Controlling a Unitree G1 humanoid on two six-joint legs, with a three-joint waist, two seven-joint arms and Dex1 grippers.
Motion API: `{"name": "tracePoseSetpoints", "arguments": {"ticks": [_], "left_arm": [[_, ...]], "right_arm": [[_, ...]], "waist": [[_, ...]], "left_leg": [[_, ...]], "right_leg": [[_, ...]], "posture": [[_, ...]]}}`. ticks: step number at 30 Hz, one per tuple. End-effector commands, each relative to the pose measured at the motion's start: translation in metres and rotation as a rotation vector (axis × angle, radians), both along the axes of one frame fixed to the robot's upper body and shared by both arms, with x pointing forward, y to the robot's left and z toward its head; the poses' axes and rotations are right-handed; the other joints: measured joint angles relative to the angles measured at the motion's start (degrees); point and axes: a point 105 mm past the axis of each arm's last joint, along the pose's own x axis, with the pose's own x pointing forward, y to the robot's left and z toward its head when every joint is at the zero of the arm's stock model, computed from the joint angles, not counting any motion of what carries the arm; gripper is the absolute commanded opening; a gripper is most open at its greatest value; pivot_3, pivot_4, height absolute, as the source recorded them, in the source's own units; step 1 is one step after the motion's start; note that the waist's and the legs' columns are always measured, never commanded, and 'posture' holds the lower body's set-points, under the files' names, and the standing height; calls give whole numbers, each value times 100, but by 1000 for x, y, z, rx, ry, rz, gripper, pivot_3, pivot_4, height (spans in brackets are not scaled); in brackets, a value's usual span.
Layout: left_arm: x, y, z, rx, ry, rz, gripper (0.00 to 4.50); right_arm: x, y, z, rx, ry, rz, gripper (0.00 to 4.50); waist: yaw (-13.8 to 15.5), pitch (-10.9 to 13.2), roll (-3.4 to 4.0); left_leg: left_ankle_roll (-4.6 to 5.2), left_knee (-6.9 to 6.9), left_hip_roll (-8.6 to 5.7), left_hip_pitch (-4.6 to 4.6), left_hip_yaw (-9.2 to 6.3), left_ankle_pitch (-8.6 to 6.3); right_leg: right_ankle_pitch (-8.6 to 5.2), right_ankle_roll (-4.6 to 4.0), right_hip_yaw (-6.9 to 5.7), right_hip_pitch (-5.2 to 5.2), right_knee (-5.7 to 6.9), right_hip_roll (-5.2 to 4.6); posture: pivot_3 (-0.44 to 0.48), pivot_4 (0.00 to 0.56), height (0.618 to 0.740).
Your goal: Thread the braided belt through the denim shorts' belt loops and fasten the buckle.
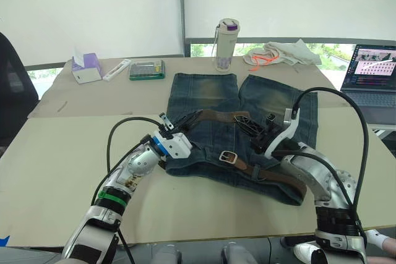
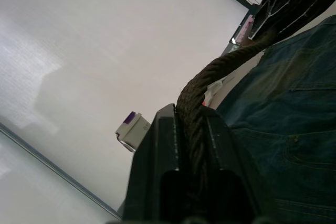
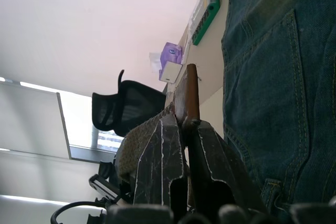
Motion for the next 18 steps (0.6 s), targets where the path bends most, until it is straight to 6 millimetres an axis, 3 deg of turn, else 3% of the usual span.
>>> {"name": "tracePoseSetpoints", "arguments": {"ticks": [1, 8, 11, 14, 18], "left_arm": [[0, 11, 18, -99, 41, 6, 2065], [-14, 31, 42, -251, 308, -82, 4467], [-14, 40, 61, -446, 491, -151, 4488], [-13, 47, 96, -894, 782, -398, 4488], [-33, 28, 105, -993, 1114, -694, 4488]], "right_arm": [[-3, -1, 21, -11, -124, -44, 0], [1, 6, 25, -82, -224, -89, 0], [6, 8, 25, -103, -253, -126, 0], [11, 14, 24, -127, -278, -138, 0], [11, 22, 29, -138, -323, -123, 0]], "waist": [[-1, 0, 3], [-38, 3, 10], [-41, 5, 14], [-31, 6, 14], [-49, 6, 15]], "left_leg": [[0, 0, 0, 0, -1, 0], [0, 0, 7, 0, -5, 0], [0, 0, 9, 2, -10, 0], [0, 4, 19, 1, -22, 0], [0, 8, 15, 0, -29, 0]], "right_leg": [[0, 0, 0, 0, 0, 0], [0, -1, 0, -4, 2, 6], [-1, -1, 0, -3, 2, 13], [-1, -1, 0, -2, 2, 14], [-2, 0, -7, -2, 0, 16]], "posture": [[0, 150, 740], [0, 150, 740], [0, 150, 740], [0, 150, 740], [0, 150, 740]]}}
